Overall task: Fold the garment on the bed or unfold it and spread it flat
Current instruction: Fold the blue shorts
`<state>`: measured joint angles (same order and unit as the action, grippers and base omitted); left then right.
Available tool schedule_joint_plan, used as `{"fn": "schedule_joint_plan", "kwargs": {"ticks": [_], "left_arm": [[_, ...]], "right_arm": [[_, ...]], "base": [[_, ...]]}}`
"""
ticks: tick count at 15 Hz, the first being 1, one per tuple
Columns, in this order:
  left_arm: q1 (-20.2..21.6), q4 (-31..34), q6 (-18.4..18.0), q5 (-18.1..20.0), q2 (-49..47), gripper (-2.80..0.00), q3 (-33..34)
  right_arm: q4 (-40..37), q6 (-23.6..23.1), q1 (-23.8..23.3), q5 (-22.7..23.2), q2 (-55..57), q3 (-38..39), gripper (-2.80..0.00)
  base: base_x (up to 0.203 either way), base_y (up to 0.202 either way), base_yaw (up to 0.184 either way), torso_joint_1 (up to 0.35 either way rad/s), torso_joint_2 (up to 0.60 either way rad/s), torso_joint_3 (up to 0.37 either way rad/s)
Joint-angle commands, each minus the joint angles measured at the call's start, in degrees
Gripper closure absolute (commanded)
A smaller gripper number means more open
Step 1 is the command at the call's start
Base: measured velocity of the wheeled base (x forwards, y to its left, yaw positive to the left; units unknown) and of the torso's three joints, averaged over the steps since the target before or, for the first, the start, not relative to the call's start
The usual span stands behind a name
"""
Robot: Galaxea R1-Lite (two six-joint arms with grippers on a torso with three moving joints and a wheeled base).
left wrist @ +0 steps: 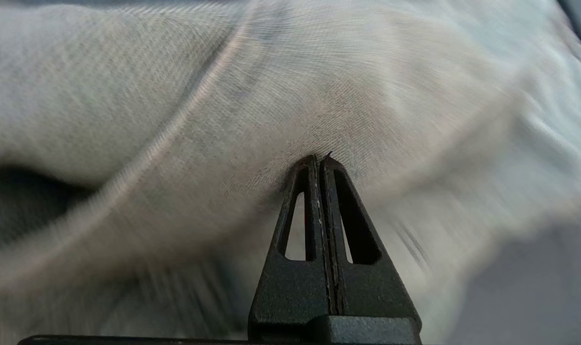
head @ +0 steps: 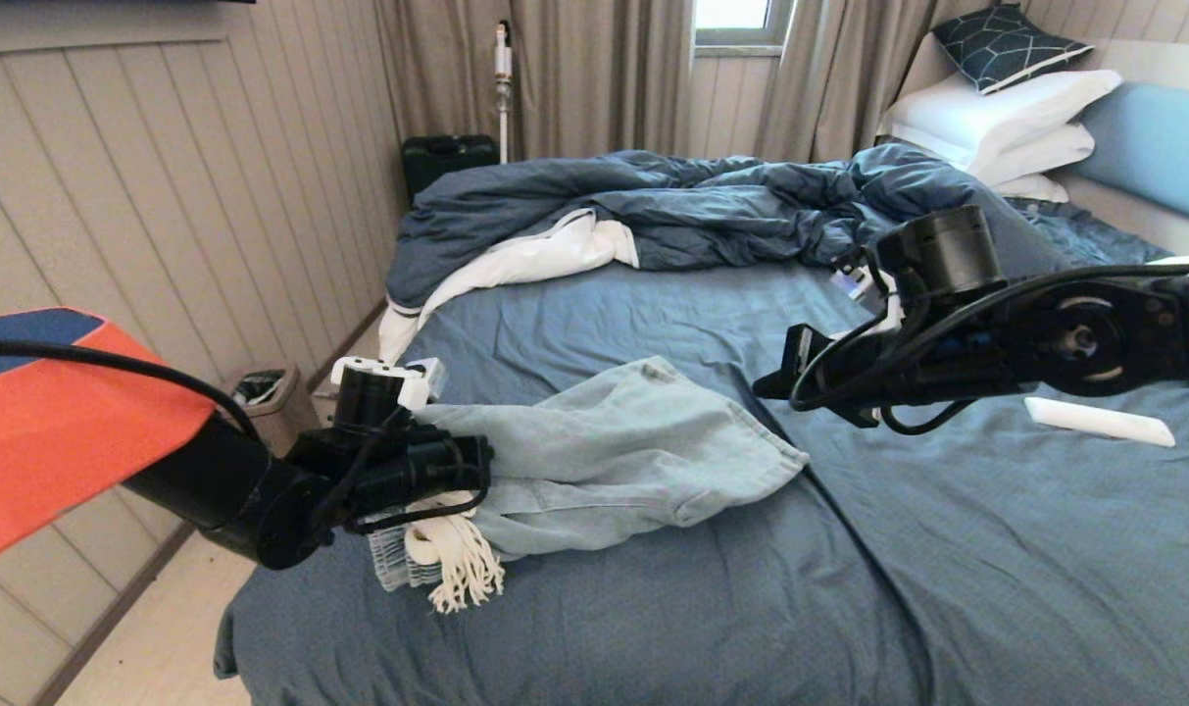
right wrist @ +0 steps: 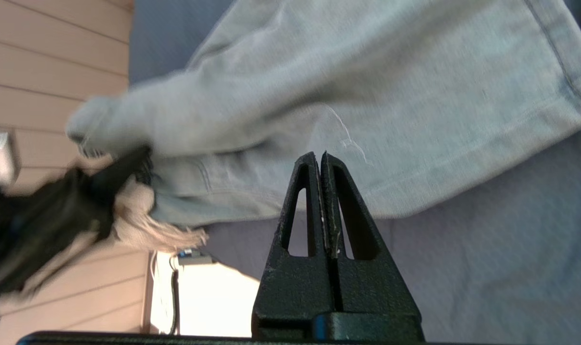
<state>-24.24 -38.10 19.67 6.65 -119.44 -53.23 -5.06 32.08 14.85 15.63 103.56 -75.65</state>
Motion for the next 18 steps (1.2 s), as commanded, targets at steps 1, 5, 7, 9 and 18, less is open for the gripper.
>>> {"fn": "schedule_joint_plan", "kwargs": {"ticks": [1, 5, 7, 9, 18], "left_arm": [[2.14, 0.36, -0.01, -0.01, -6.08, 0.0, -5.33], [5.92, 4.23, -0.07, -0.14, -9.81, 0.0, -14.65], [6.29, 6.35, -0.09, -0.17, -11.93, 0.0, -18.9], [6.41, 7.94, 0.01, -0.15, -14.08, 0.0, -20.79], [4.15, 9.91, 0.47, -3.71, -12.03, 0.0, -22.67]], "right_arm": [[-0.04, 0.17, 0.34, 0.11, -1.15, 0.85, 0.0], [-0.04, 0.17, 1.92, -0.04, -1.85, 2.27, 0.0], [0.84, 0.17, 2.38, -0.07, -2.3, 3.58, 0.0], [3.03, 0.17, 2.39, -0.15, -2.63, 5.29, 0.0], [6.03, 0.68, 2.22, -0.07, -5.34, 9.52, 0.0]], "base": [[0.0, 0.0, 0.0, 0.0, 0.0, 0.0], [0.0, 0.0, 0.0, 0.0, 0.0, 0.0], [0.0, 0.0, 0.0, 0.0, 0.0, 0.0], [0.0, 0.0, 0.0, 0.0, 0.0, 0.0], [0.0, 0.0, 0.0, 0.0, 0.0, 0.0]]}}
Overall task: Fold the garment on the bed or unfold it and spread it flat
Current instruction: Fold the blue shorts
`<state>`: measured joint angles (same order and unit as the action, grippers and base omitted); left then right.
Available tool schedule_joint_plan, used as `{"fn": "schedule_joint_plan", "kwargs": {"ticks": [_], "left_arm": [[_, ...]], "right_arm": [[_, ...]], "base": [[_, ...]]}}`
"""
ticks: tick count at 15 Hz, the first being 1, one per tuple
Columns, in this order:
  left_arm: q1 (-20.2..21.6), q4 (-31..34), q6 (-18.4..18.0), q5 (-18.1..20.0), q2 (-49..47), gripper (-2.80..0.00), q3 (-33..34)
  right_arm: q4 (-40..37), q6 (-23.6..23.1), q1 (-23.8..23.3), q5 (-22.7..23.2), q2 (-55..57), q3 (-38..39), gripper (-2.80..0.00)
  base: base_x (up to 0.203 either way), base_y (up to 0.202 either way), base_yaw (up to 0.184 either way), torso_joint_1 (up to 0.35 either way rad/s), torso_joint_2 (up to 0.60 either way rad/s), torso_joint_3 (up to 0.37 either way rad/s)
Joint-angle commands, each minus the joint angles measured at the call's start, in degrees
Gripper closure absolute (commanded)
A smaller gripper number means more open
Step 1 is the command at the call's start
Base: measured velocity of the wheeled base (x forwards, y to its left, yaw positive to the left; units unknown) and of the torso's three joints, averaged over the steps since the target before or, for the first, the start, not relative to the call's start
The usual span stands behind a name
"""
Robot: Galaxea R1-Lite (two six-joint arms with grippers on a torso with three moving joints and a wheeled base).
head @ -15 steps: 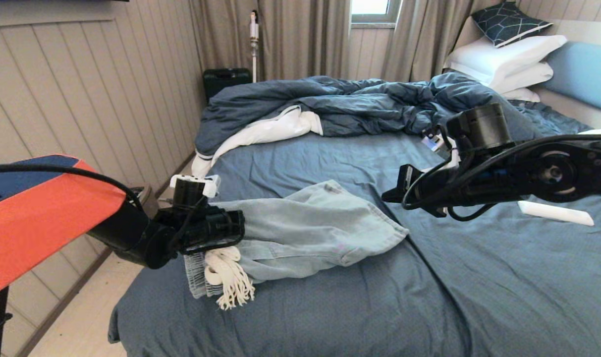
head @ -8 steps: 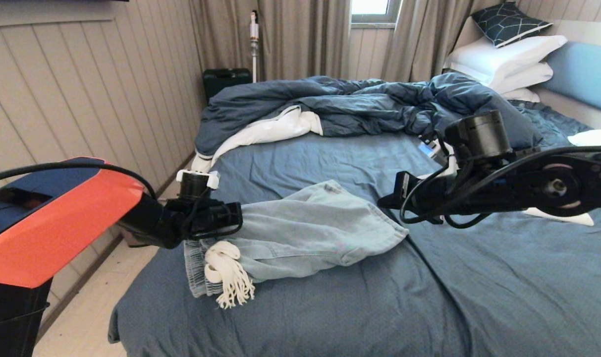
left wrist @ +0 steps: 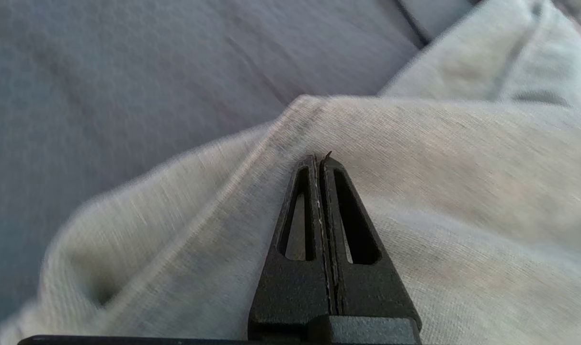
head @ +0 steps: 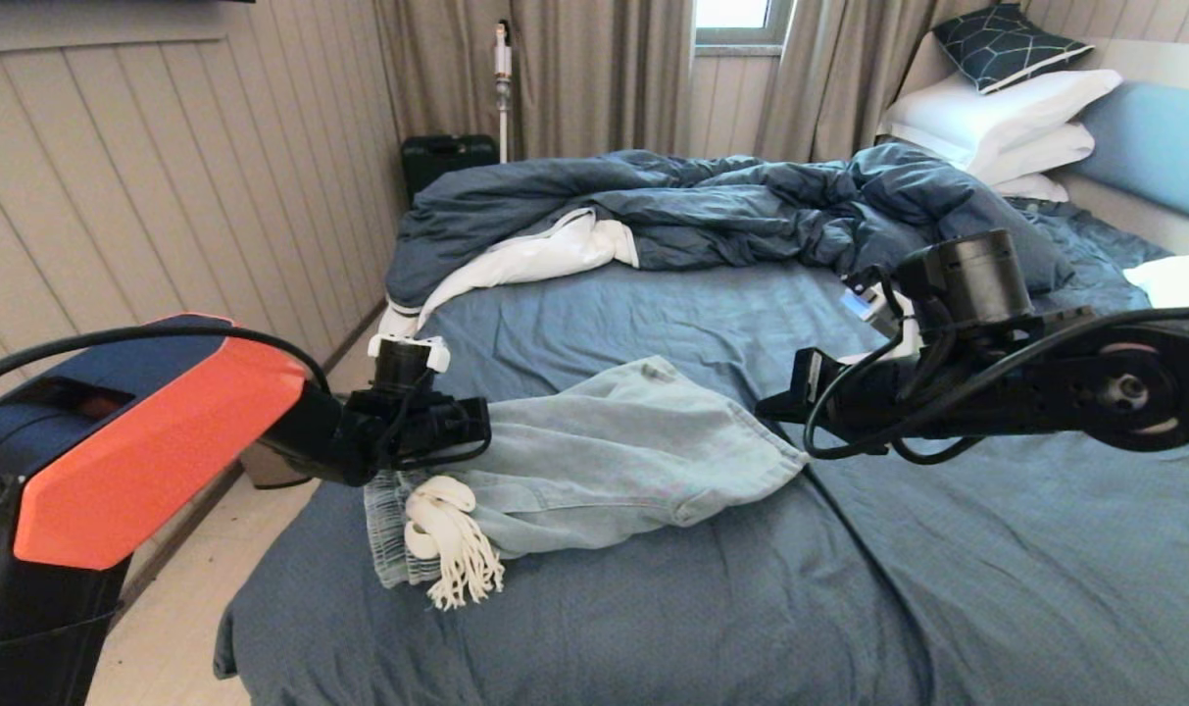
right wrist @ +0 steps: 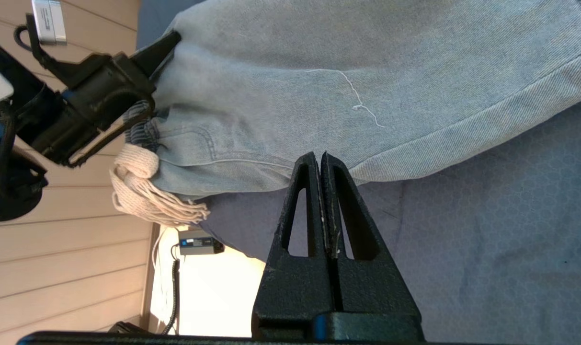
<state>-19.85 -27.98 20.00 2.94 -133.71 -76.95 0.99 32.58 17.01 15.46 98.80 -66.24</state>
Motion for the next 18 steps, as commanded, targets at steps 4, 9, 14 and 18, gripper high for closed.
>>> {"fn": "schedule_joint_plan", "kwargs": {"ticks": [4, 9, 14, 18], "left_arm": [[-0.37, 0.22, 0.1, 0.21, 15.43, 0.0, 10.49], [-0.73, 9.81, 1.23, 1.05, 32.44, 0.0, 21.26], [-0.45, 21.92, 9.32, 1.09, 34.77, 0.0, 24.12], [0.83, 22.24, 14.04, 1.36, 30.43, -2.8, 24.67]], "right_arm": [[0.06, 0.22, -0.31, 0.27, -1.94, 1.72, 0.0], [2.66, 0.63, 0.12, 0.18, -1.68, 3.72, 0.0], [3.67, 0.66, -0.1, 0.34, -0.91, 3.68, 0.0], [3.37, 0.31, -0.98, -0.16, -0.68, 2.9, 0.0]], "base": [[0.0, 0.0, 0.0, 0.0, 0.0, 0.0], [0.0, 0.0, 0.0, 0.0, 0.0, 0.0], [0.0, 0.0, 0.0, 0.0, 0.0, 0.0], [0.0, 0.0, 0.0, 0.0, 0.0, 0.0]]}}
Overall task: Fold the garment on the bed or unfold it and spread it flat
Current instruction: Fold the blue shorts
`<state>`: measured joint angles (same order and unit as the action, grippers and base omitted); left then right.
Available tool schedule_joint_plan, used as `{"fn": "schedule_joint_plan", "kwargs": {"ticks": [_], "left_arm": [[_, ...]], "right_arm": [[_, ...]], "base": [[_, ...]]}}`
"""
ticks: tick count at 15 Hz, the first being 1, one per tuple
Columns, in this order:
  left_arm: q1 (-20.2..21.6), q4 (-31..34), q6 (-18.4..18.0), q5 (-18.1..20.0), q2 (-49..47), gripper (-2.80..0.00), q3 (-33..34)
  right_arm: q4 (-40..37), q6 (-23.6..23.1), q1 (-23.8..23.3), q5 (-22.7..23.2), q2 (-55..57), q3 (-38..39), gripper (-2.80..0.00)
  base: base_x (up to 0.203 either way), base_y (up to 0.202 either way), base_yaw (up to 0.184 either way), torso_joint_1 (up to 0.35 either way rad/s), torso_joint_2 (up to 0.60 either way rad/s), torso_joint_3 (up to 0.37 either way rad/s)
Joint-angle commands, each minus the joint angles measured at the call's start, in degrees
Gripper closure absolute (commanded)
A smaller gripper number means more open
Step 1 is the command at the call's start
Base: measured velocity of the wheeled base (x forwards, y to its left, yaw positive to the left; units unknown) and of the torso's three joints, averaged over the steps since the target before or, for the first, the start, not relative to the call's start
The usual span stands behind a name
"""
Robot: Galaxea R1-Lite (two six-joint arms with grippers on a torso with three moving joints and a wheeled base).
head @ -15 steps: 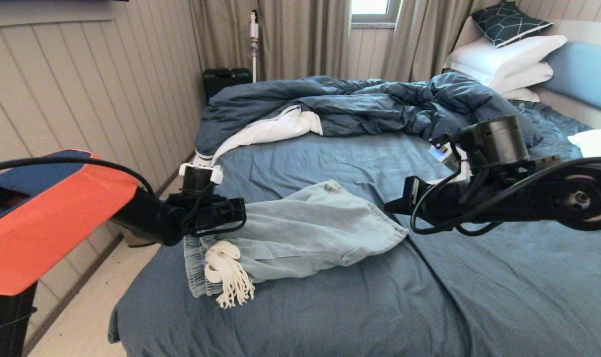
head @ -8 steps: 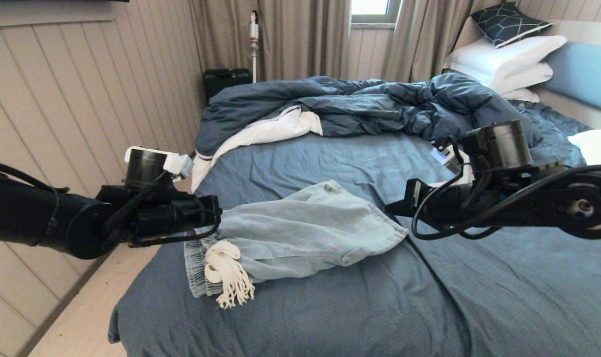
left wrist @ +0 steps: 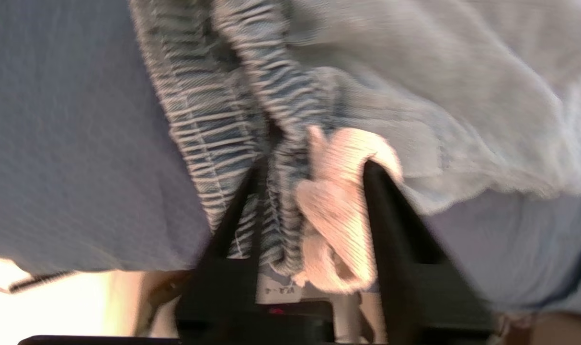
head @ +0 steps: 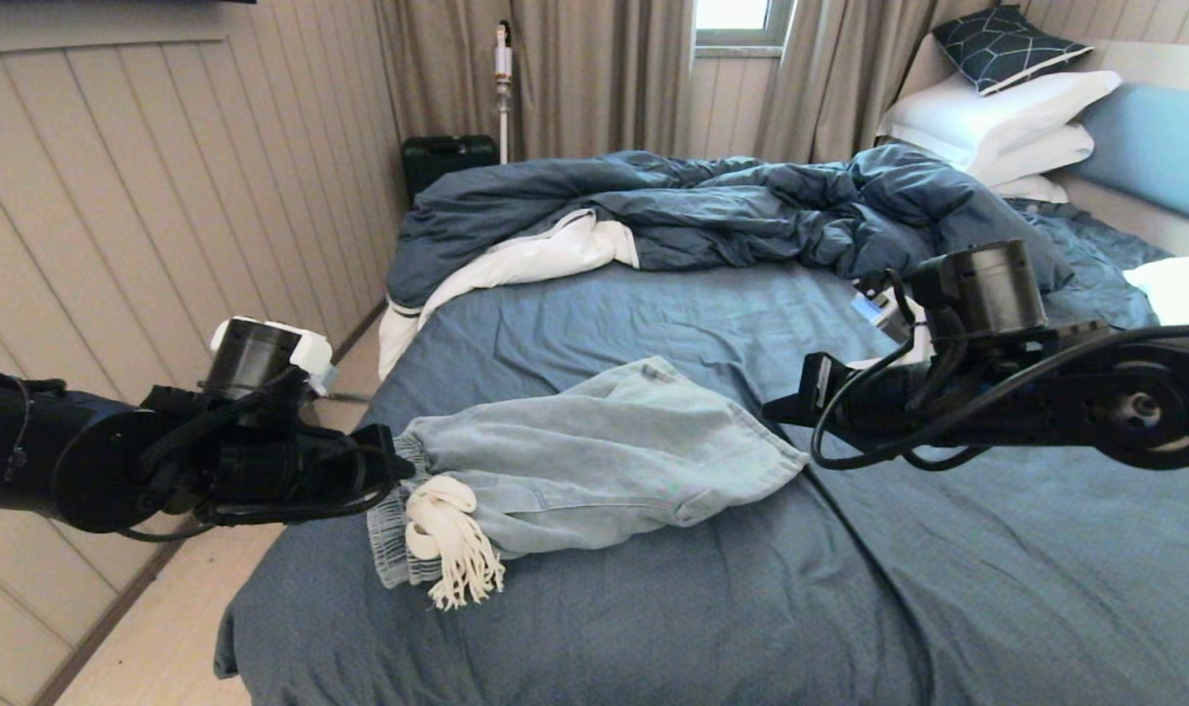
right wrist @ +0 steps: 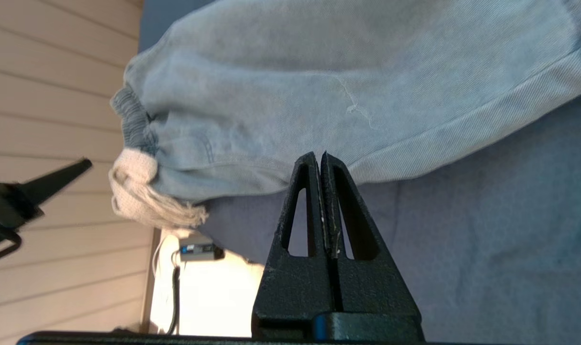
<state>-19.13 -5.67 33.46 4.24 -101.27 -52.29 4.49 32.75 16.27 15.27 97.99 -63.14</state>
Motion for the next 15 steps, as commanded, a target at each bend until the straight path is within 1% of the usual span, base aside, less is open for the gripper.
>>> {"fn": "schedule_joint_plan", "kwargs": {"ticks": [1, 3, 4, 7, 8, 11, 13, 15], "left_arm": [[0.55, -0.16, 2.66, 0.0, -3.38, -2.8, -0.31], [2.4, -0.54, 4.47, 0.06, -7.67, -2.8, -0.6], [4.15, -0.71, 4.88, 0.35, -9.44, -2.8, -0.67], [9.23, -0.99, 5.29, 3.82, -11.76, -2.8, -1.15], [9.72, -1.01, 5.27, 4.55, -12.11, -2.8, -1.42], [9.56, -1.39, 5.65, 5.43, -13.59, -2.8, -2.31], [7.98, -1.36, 9.03, 5.79, -15.02, -2.8, -5.07], [6.8, -1.28, 10.89, 7.08, -14.98, -2.8, -6.49]], "right_arm": [[-0.29, 0.01, -1.1, -0.05, -0.03, -0.13, 0.0], [-0.43, -0.19, -4.34, 0.02, 0.0, -0.29, 0.0], [-0.44, -0.22, -5.23, 0.03, 0.11, -0.31, 0.0], [-0.36, -0.23, -5.37, 0.03, 0.79, -1.12, 0.0], [-0.29, -0.23, -5.3, 0.03, 1.5, -1.78, 0.0], [-0.11, -0.23, -5.1, 0.11, 2.55, -2.85, 0.0], [-0.09, -0.14, -5.1, 0.11, 2.56, -2.86, 0.0], [-0.03, -0.14, -5.13, 0.11, 2.56, -2.51, 0.0]], "base": [[0.0, 0.0, 0.0, 0.0, 0.0, 0.0], [0.0, 0.0, 0.0, 0.0, 0.0, 0.0], [0.0, 0.0, 0.0, 0.0, 0.0, 0.0], [0.0, 0.0, 0.0, 0.0, 0.0, 0.0], [0.0, 0.0, 0.0, 0.0, 0.0, 0.0], [0.0, 0.0, 0.0, 0.0, 0.0, 0.0], [0.0, 0.0, 0.0, 0.0, 0.0, 0.0], [0.0, 0.0, 0.0, 0.0, 0.0, 0.0]]}}
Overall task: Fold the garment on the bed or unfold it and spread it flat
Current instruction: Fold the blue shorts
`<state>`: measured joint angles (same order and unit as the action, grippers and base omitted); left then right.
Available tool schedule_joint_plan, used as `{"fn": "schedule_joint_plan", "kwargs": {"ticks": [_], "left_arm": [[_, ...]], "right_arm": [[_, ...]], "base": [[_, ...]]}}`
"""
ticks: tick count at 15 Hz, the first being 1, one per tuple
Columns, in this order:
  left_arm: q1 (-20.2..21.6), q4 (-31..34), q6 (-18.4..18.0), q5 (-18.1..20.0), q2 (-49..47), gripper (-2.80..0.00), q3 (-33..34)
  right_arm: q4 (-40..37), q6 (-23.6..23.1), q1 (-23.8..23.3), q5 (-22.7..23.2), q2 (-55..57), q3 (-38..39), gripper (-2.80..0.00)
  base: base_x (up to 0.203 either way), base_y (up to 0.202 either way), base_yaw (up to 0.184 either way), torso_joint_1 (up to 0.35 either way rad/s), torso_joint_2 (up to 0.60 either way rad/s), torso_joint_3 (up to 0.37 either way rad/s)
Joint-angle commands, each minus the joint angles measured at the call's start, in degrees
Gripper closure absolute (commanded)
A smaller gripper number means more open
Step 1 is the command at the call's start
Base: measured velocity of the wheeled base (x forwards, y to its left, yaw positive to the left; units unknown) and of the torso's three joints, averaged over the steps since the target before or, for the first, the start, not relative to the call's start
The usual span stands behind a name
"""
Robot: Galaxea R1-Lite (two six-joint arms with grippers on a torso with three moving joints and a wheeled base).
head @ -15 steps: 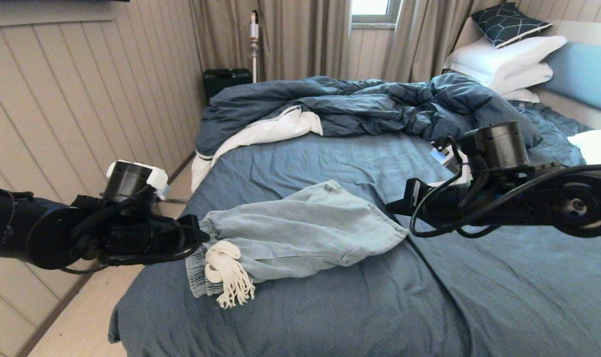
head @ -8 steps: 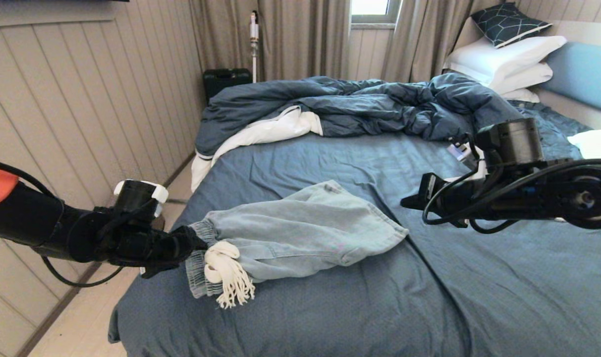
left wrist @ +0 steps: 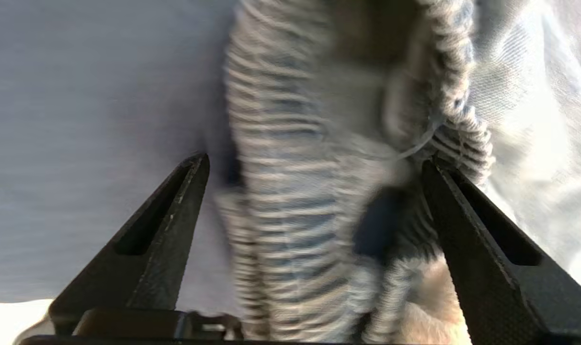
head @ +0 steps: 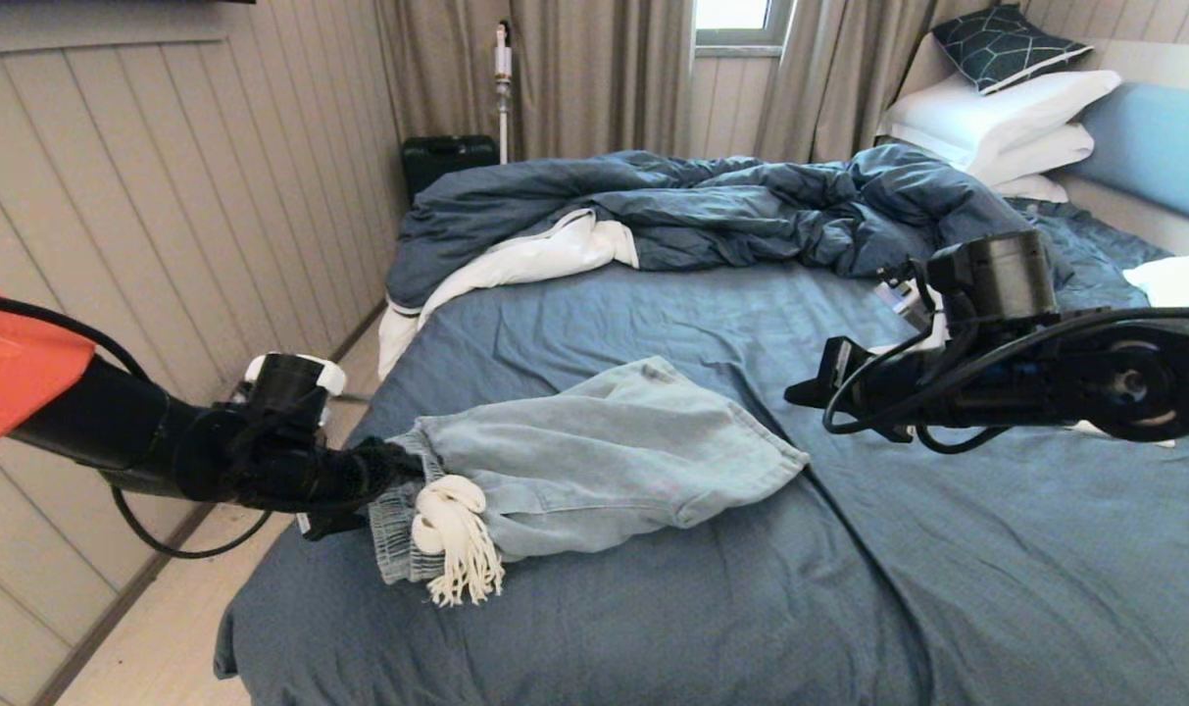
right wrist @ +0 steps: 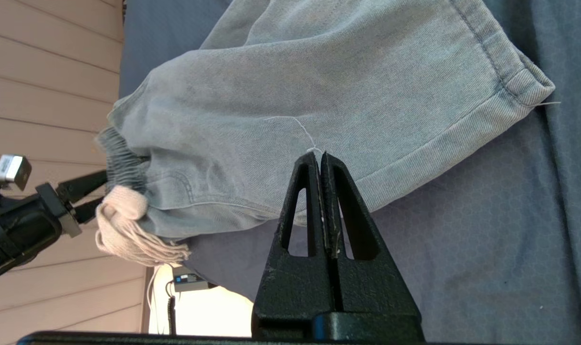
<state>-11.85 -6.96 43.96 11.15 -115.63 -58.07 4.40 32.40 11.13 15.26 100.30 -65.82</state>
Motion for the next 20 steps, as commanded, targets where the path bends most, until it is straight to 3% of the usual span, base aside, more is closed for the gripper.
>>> {"fn": "schedule_joint_plan", "kwargs": {"ticks": [1, 10, 12, 15, 18, 20], "left_arm": [[-0.98, 0.03, 0.51, 0.51, -0.04, -2.8, -0.67], [-1.01, -0.01, 1.16, 0.55, 3.35, -2.8, 1.89], [1.29, -0.94, 1.02, 0.92, 6.88, -2.8, 5.81], [5.44, -5.26, 0.08, 2.16, 10.49, -2.8, 9.75], [5.51, -5.25, -0.23, 4.16, 14.05, -2.8, 11.25], [3.64, -4.53, 0.2, 7.63, 15.44, -2.8, 10.96]], "right_arm": [[0.02, 0.2, -0.06, 0.12, 0.24, 0.32, 0.0], [-0.09, 0.29, -0.14, 0.21, -0.2, 0.87, 0.0], [-0.01, 0.29, -0.04, 0.29, -0.2, 0.79, 0.0], [0.02, 0.47, 0.36, 0.3, -0.02, 0.87, 0.0], [-0.01, 0.64, 0.47, 0.38, 0.07, 0.96, 0.0], [0.08, 0.56, 0.38, 0.38, -0.02, 1.31, 0.0]], "base": [[0.0, 0.0, 0.0, 0.0, 0.0, 0.0], [0.0, 0.0, 0.0, 0.0, 0.0, 0.0], [0.0, 0.0, 0.0, 0.0, 0.0, 0.0], [0.0, 0.0, 0.0, 0.0, 0.0, 0.0], [0.0, 0.0, 0.0, 0.0, 0.0, 0.0], [0.0, 0.0, 0.0, 0.0, 0.0, 0.0]]}}
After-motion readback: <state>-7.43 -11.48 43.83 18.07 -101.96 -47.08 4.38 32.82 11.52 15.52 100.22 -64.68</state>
